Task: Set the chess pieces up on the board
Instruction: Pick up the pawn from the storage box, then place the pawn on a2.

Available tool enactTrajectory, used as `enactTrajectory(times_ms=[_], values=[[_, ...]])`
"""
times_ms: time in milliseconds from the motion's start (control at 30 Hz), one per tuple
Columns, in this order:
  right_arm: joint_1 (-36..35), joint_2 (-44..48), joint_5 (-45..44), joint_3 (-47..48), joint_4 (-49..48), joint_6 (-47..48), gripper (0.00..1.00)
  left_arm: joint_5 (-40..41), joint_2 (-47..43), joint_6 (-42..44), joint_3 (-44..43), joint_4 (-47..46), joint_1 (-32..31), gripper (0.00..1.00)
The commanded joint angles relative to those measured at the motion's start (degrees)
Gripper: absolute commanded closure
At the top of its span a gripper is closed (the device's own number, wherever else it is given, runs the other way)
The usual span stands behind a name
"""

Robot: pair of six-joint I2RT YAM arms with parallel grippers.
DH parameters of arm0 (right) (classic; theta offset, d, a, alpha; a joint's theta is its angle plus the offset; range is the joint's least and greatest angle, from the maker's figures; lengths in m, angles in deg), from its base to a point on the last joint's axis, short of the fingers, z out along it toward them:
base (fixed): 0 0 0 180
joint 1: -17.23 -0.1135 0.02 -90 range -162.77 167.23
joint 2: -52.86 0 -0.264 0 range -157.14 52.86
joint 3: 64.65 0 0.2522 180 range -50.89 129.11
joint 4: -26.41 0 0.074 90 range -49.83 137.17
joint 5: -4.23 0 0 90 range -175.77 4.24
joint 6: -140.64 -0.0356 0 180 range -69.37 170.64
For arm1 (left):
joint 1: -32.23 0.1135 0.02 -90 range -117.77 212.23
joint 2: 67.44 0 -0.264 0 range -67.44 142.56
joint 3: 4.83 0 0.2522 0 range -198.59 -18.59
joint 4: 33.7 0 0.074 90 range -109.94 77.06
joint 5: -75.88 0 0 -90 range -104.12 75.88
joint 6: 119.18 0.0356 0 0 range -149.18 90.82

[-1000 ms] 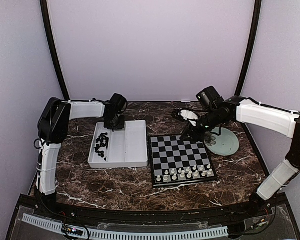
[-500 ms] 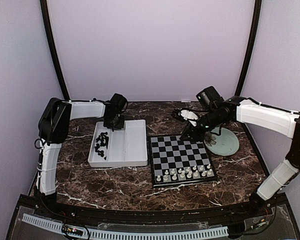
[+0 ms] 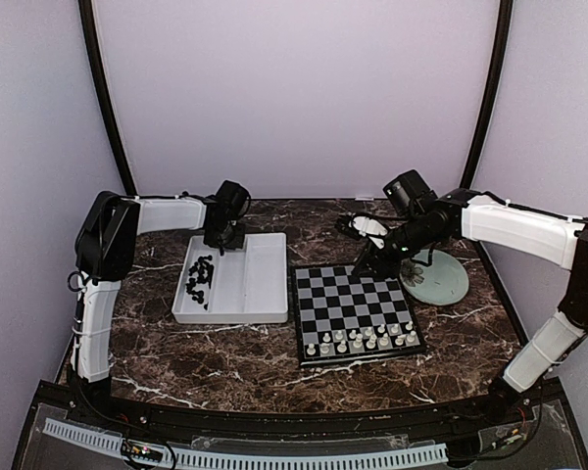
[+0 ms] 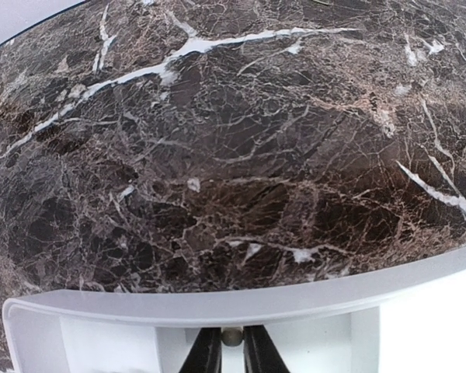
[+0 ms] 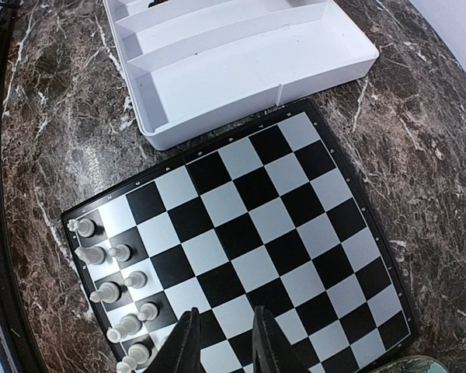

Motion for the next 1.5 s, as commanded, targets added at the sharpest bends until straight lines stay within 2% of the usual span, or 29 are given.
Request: enactTrajectory(times_ms=[0,200,567,800,1067,1233,1467], values=[[0.42,-0.74,0.8,0.03,-1.59,-0.72,0.75,0.09,-0.52,1.68,-0.75,-1.87,0.47,0.9],[0.42,-0.75,0.74,0.45,-1.43,-0.75,0.75,-1.36,-2.78,1.17,0.13,-0.02,0.41,0.94],[0.44,-0.66,0.21,0.83,-1.2,-1.0,0.75,-6.66,-16.71,3.61,10.03,-1.25,-2.29,0.95],[2.31,-0.48,-0.59,1.38,-1.29,-0.99,0.75,-12.33,-24.06,7.75,11.9,2.02,-11.69,0.95],[5.95,0.58,0.43,1.62,-1.35,-1.68,0.75,-25.2,-28.8,11.91,15.04,2.5,-22.02,0.94],[6.3,1.5,0.13,0.96,-1.54,-1.84,0.75,-29.89,-27.72,15.27,15.59,3.8,-27.02,0.94],[6.39,2.38,-0.29,0.21,-1.84,-1.94,0.75,-34.74,-23.3,21.4,14.56,6.02,-29.96,0.94]])
